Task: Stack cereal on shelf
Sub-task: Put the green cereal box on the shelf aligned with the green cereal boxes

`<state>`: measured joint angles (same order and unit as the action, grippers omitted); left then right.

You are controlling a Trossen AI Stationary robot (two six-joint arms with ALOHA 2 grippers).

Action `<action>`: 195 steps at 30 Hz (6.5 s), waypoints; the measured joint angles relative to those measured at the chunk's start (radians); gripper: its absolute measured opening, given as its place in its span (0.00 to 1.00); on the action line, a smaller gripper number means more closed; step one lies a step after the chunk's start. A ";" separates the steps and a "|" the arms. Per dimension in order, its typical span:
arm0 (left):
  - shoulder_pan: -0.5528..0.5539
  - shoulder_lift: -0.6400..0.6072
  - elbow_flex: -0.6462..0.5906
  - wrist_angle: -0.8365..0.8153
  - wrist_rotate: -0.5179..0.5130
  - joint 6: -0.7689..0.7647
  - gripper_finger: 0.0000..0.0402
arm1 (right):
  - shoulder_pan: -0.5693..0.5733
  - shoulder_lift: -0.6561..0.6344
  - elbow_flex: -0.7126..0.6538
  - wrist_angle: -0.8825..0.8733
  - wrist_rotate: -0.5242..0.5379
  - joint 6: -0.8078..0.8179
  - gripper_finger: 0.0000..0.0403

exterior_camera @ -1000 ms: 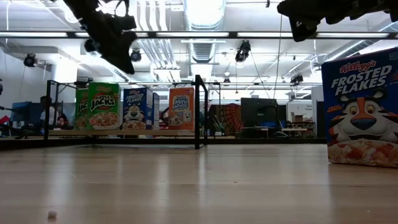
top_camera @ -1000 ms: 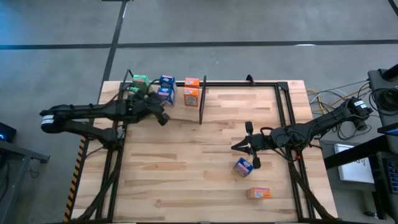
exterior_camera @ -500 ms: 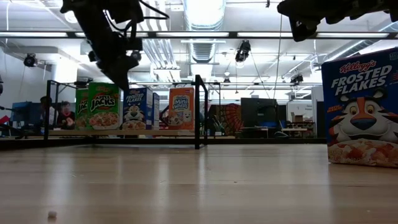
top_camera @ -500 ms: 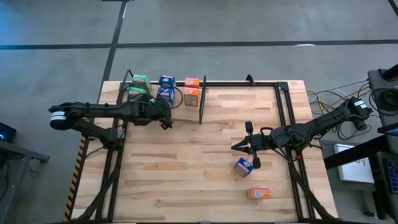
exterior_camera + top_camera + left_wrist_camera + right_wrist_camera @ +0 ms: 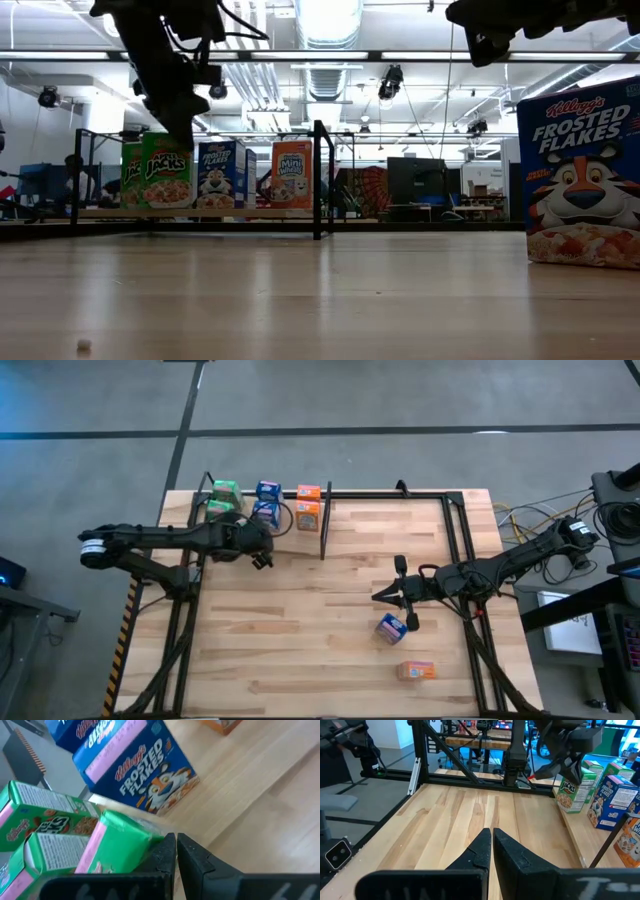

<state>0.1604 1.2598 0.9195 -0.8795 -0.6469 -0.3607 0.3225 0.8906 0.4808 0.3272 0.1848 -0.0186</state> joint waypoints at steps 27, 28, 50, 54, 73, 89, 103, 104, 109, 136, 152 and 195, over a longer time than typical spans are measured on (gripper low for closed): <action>0.008 -0.009 0.051 0.094 0.088 -0.210 0.00 | 0.000 0.000 0.000 0.000 0.000 -0.002 0.02; 0.005 -0.009 0.073 0.077 0.087 -0.218 0.00 | 0.000 0.000 0.000 0.000 0.000 -0.005 0.02; 0.113 0.169 0.306 -0.222 0.127 -0.363 0.00 | 0.000 -0.099 0.041 0.035 -0.002 -0.222 0.02; 0.114 0.219 0.329 -0.224 0.095 -0.351 0.00 | 0.000 -0.128 0.091 -0.023 -0.009 -0.255 0.02; -0.059 0.255 0.520 -0.527 0.347 -0.023 0.00 | 0.000 -0.115 0.119 -0.039 -0.008 -0.269 0.02; -0.112 0.103 0.177 -0.500 0.164 0.355 0.00 | 0.000 -0.096 0.130 -0.044 -0.008 -0.348 0.02; 0.028 0.076 0.072 -0.382 0.078 0.378 0.00 | 0.000 -0.096 0.130 -0.038 -0.007 -0.353 0.02; 0.033 0.076 0.072 -0.378 0.078 0.378 0.00 | 0.000 -0.096 0.130 -0.038 -0.007 -0.353 0.02; 0.049 0.077 0.072 -0.368 0.044 0.377 0.00 | 0.000 -0.096 0.130 -0.037 -0.007 -0.352 0.02; 0.060 0.077 0.072 -0.346 0.002 0.289 0.00 | 0.000 -0.096 0.130 -0.036 -0.007 -0.352 0.02; 0.033 0.078 0.182 -0.365 0.106 0.166 0.00 | 0.000 -0.096 0.130 -0.036 -0.007 -0.360 0.02; 0.066 0.358 0.443 -0.435 0.025 -0.352 0.00 | 0.000 -0.138 0.130 -0.136 -0.009 -0.375 0.02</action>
<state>0.2264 1.6176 1.3627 -1.3147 -0.6220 -0.7123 0.3229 0.7528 0.6105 0.1916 0.1761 -0.3931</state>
